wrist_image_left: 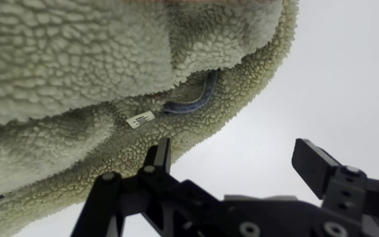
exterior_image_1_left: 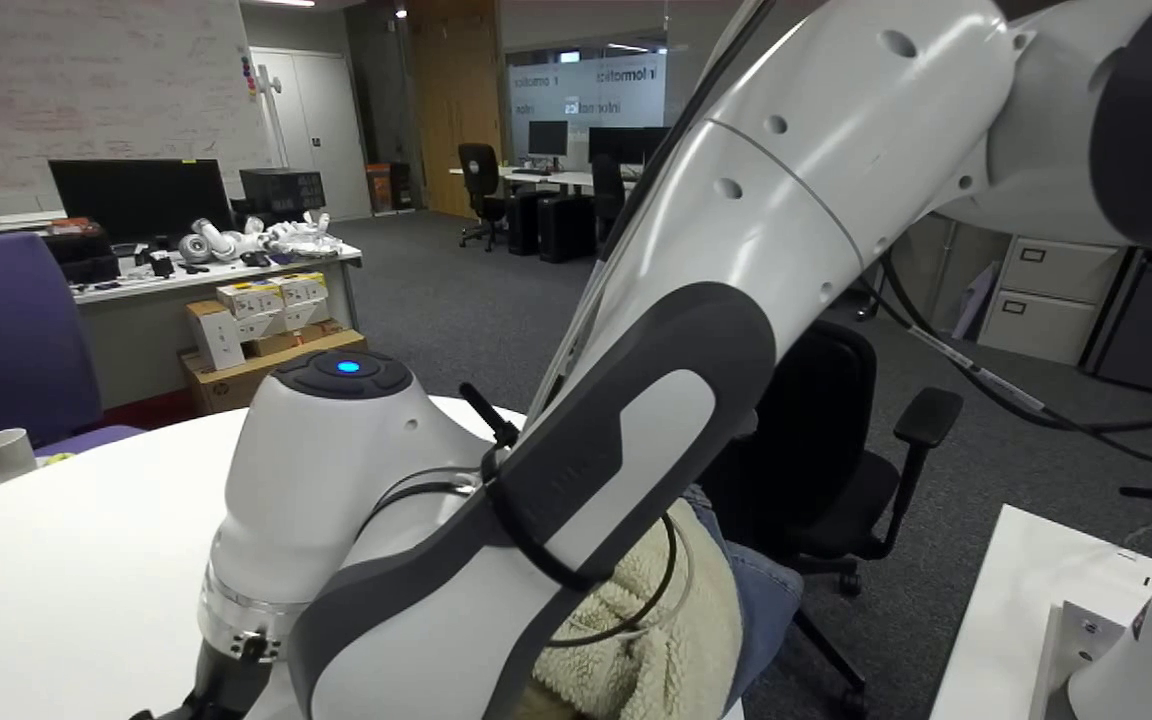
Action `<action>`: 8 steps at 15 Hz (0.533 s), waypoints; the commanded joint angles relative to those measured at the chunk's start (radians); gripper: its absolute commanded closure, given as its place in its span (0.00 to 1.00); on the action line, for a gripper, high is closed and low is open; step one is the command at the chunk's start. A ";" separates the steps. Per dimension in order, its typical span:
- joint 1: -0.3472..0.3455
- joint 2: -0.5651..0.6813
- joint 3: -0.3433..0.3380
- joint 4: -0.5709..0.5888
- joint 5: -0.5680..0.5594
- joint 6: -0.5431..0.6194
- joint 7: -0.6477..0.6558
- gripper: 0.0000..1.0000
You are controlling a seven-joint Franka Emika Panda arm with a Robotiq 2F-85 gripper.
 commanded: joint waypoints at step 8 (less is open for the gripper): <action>-0.039 0.026 0.028 0.001 0.196 -0.004 0.048 0.00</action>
